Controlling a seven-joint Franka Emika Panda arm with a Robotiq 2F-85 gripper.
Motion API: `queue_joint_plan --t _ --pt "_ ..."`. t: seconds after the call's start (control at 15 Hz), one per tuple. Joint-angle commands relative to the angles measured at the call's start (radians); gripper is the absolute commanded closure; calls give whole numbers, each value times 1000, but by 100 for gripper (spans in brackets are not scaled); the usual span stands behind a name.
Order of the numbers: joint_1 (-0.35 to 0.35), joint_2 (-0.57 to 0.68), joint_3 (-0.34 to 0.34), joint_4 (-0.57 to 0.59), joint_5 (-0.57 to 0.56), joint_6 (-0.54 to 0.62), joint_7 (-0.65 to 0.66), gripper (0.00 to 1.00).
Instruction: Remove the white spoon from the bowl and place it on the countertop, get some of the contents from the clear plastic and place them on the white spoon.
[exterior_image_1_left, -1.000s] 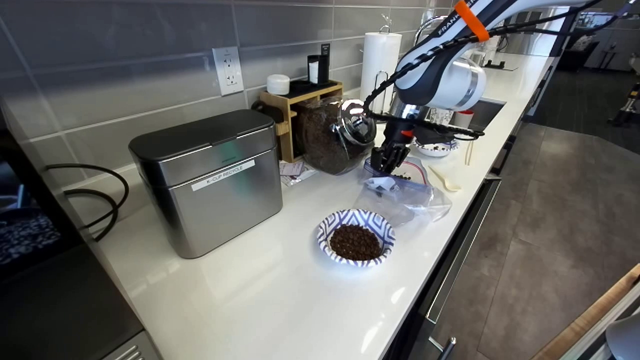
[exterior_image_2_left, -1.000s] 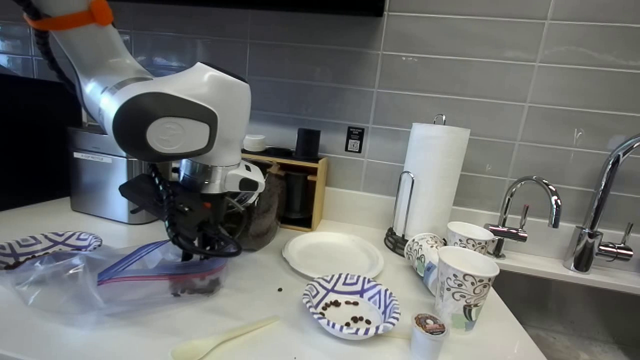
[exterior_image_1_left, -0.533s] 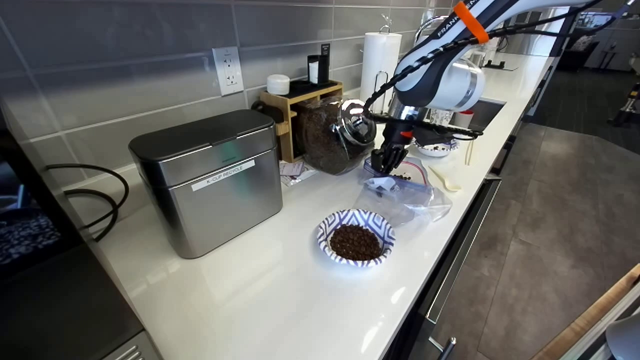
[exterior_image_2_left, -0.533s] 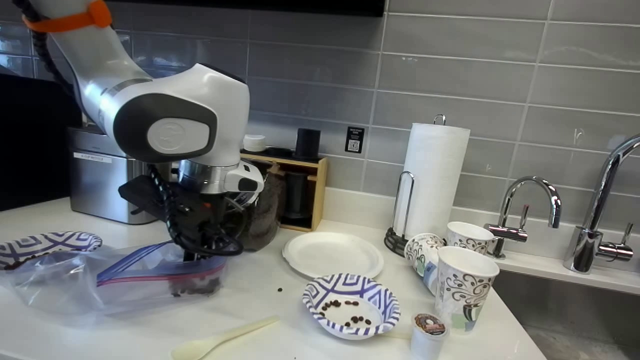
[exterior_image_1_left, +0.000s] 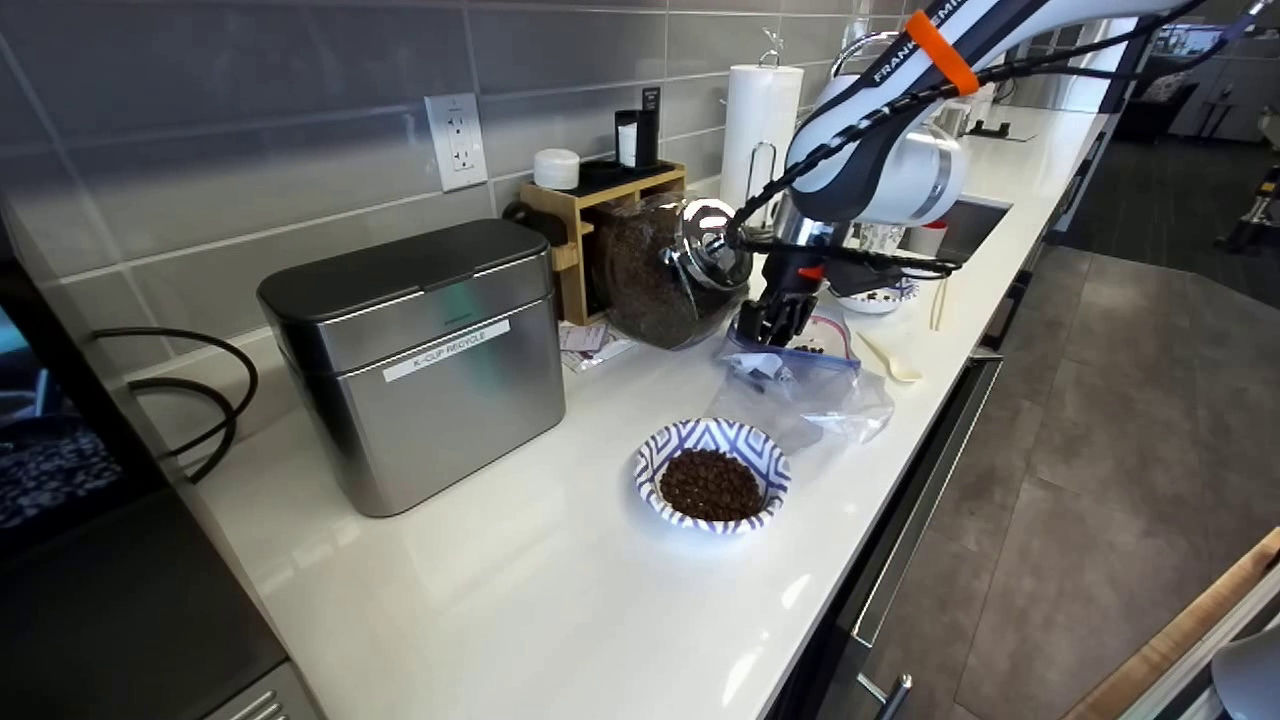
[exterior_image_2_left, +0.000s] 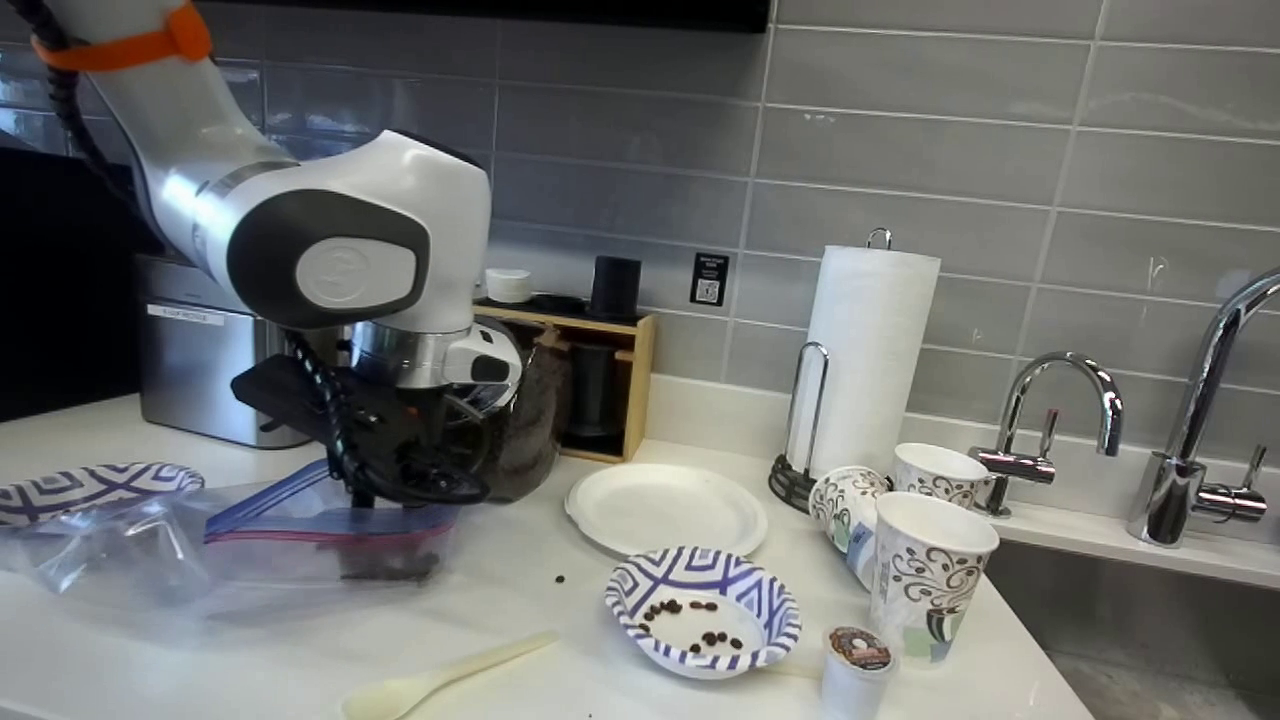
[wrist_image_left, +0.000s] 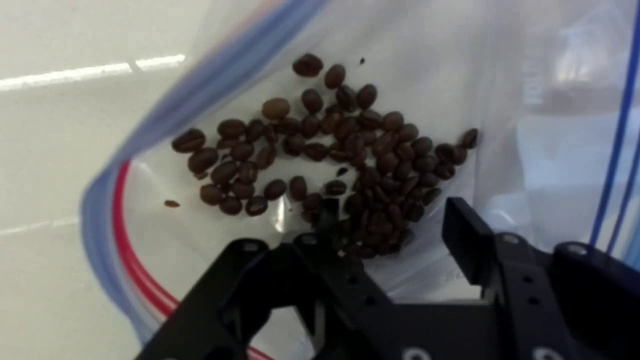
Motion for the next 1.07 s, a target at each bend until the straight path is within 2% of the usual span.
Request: queue_joint_plan --t 0.0,0.07,0.13,0.2,0.47,0.67,1.0 --pt "13 31 -6 7 -43 13 35 23" --pt "13 32 -6 7 -46 12 36 28" --pt "14 33 -6 8 -49 12 36 49" --pt "14 33 -6 8 -54 12 38 49" --pt "14 32 -10 7 -67 11 39 81" --pt "16 32 -12 12 -76 9 42 100" --pt "7 23 -12 17 -71 -9 45 97"
